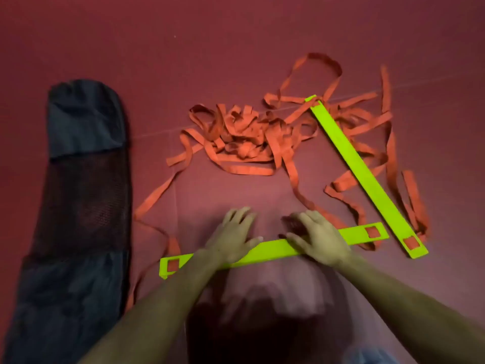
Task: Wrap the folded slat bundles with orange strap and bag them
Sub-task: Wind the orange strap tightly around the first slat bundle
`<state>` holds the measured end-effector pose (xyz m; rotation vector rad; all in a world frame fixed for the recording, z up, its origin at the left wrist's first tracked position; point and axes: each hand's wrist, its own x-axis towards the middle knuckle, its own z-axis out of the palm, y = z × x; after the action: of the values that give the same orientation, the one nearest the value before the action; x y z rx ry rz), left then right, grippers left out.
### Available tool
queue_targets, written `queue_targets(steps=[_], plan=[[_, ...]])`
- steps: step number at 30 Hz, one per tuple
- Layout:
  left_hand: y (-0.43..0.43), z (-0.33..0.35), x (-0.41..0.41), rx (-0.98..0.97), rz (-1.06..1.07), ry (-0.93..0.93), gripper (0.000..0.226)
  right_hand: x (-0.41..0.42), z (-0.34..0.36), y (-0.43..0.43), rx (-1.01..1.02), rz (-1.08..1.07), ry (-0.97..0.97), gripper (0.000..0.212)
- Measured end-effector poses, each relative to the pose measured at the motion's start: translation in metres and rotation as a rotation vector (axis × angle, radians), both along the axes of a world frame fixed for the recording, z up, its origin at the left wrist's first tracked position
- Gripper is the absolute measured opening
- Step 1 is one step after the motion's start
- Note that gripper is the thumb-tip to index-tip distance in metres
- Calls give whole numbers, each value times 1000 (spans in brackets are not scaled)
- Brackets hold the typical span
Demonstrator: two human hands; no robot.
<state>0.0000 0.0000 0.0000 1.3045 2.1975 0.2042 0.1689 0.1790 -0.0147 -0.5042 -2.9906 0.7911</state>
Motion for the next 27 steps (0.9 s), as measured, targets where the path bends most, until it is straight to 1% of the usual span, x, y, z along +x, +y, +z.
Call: queue_targets(steps=[2,3,4,6,8,11,13,16,20,23,25,26,27], plan=[[3,-8,8,20,4,31,63,9,-6,1,17,-21,-16,54],[3,-12,14,13,8,40,63,15,-11,1,22,-44,-5,53],[5,-10,20,11,15,24,68,20,-10,1,11,-79,-15,51],[12,-13,34,84,7,-29,78,28,-13,5,32,-104,4,48],[19,-18,46,153,-10,-82,76,33,-13,11,33,-119,11,44],[35,-18,59,110,-29,-150,67,44,-11,23,44,-170,16,34],[44,-19,65,66,-38,-115,64,54,-7,32,54,-207,4,31],[56,-19,66,-12,-69,-46,69,73,-2,47,80,-259,9,29],[68,-18,65,-30,-87,1,53,89,0,63,89,-321,28,40],[66,-12,56,67,-20,-102,46,90,0,72,79,-414,78,60],[66,-5,45,62,-59,-105,47,85,5,75,-43,-466,102,72],[67,-2,39,49,-87,-101,52,82,9,75,-138,-474,118,75],[66,1,33,51,-102,-127,64,79,12,76,-222,-477,131,73]])
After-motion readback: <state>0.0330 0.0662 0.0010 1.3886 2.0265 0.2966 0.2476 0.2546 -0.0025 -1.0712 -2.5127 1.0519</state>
